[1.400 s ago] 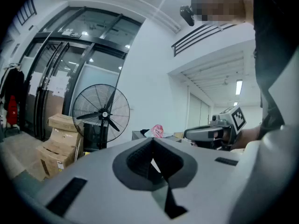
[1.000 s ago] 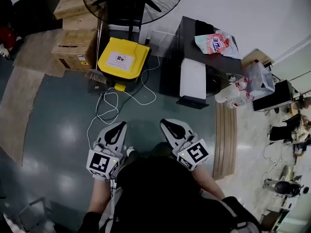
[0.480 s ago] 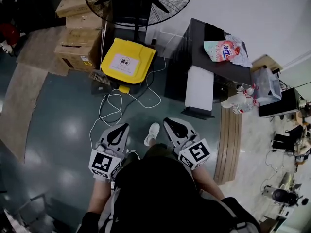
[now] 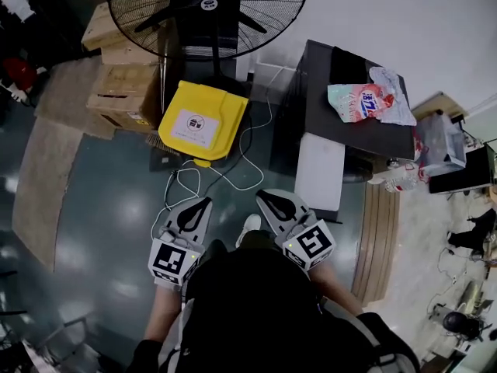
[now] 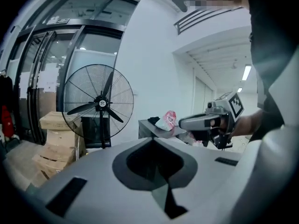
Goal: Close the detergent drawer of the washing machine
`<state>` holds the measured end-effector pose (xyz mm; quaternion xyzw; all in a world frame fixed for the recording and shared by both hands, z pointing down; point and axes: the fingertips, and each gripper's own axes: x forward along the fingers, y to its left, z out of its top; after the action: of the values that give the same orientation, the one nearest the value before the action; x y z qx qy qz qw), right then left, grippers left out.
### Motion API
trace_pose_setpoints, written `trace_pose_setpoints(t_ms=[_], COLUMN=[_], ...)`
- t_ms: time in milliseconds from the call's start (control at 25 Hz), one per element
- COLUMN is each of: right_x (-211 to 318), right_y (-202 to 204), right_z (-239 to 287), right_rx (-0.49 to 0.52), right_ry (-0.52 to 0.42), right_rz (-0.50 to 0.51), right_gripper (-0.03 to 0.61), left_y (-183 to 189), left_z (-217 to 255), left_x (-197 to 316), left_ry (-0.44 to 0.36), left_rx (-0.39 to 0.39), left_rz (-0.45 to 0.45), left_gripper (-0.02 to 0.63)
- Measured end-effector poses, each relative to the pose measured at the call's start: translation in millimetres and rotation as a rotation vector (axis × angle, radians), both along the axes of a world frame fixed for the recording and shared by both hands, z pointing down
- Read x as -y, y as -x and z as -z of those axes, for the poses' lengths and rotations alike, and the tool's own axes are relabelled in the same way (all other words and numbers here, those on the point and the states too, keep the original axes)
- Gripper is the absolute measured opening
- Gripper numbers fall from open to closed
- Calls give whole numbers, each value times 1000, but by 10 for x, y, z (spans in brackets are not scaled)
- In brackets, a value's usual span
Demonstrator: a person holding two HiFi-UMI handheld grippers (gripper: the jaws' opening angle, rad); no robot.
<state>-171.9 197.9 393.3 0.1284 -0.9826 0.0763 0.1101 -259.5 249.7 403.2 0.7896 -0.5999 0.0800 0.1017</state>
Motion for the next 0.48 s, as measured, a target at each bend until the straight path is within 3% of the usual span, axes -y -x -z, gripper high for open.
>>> trace_pose_setpoints(t_ms=[480], right_x=[1119], right_y=[-388], right_z=[-88], right_rx=[15], right_ry=[52], right_rz=[-111], right_gripper=[26], left_y=[-423], left_z=[-121], left_x=[1222], left_ry=[64], left_rx=[10], left_rz=[-122], left_gripper=[9])
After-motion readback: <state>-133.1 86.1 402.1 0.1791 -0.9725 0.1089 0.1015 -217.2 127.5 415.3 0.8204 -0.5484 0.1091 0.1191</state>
